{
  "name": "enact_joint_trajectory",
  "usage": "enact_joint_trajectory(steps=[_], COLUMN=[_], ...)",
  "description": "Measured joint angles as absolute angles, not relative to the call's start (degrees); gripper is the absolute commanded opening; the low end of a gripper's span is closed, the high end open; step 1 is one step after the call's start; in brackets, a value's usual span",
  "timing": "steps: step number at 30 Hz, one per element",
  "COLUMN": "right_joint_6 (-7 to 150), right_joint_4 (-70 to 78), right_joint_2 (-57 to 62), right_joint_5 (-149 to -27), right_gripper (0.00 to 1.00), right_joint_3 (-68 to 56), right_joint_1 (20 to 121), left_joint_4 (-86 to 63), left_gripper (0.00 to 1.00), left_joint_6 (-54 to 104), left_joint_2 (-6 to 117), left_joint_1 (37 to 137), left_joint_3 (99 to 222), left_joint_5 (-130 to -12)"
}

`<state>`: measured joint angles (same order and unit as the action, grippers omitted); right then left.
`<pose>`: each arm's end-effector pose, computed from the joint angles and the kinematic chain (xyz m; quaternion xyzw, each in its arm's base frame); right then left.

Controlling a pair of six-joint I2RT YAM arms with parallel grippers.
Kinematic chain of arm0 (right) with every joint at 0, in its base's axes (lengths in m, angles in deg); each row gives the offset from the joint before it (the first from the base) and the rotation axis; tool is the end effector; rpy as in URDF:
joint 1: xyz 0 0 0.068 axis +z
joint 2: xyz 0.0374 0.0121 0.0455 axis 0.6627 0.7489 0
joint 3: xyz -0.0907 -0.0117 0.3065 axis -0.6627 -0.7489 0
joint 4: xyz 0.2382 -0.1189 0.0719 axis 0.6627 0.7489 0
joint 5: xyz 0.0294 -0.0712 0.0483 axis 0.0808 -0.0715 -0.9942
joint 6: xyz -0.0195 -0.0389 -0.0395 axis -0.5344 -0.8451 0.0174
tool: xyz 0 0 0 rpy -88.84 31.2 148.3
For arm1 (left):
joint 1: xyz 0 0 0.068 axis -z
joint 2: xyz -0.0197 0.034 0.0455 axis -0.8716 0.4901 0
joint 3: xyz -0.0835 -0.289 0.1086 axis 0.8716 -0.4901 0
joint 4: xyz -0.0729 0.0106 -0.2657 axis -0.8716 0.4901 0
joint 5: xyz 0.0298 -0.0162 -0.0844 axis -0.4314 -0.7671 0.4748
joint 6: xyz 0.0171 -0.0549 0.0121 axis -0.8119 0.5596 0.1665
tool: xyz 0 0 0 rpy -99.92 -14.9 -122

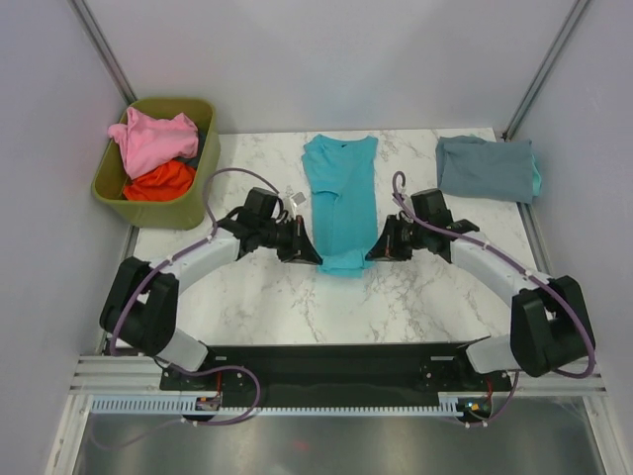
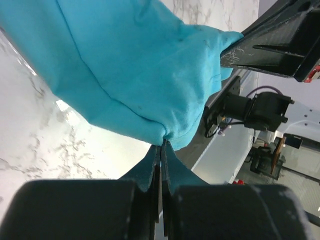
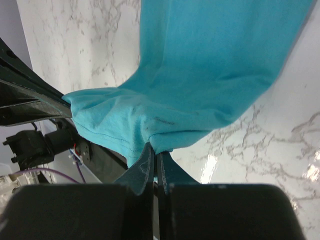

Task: Fold and stack the t-shirts
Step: Fold the tshirt

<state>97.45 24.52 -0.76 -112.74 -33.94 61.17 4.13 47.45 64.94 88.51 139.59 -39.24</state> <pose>0.2551 0.1151 0.2524 0.0115 0.9120 0.3731 0.1701 0.2659 -0.1716 0.2498 0.0772 0.8823 -0.4464 0.1276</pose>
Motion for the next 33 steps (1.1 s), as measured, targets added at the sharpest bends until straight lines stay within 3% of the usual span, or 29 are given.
enact_joint_trajectory(steps=[23,33], right_joint_6=[95.07,95.22], right_joint_4=[13.62,11.56], right_joint_2=[36.15,46.97], right_joint_5=[-109.22,-109.06], right_gripper=[0.00,0.00], right_joint_3=[-3.80,11.34], right_joint_1=[53.69,53.01], left_joint_4=[5.95,6.73], left_gripper=[0.02,0.02], left_joint_6=[42.25,40.72], left_joint_2=[106.30,111.26], left_joint_1=[80.22,79.35], left_joint_3=[186.84,193.95], left_joint_5=[-37.03,-38.43])
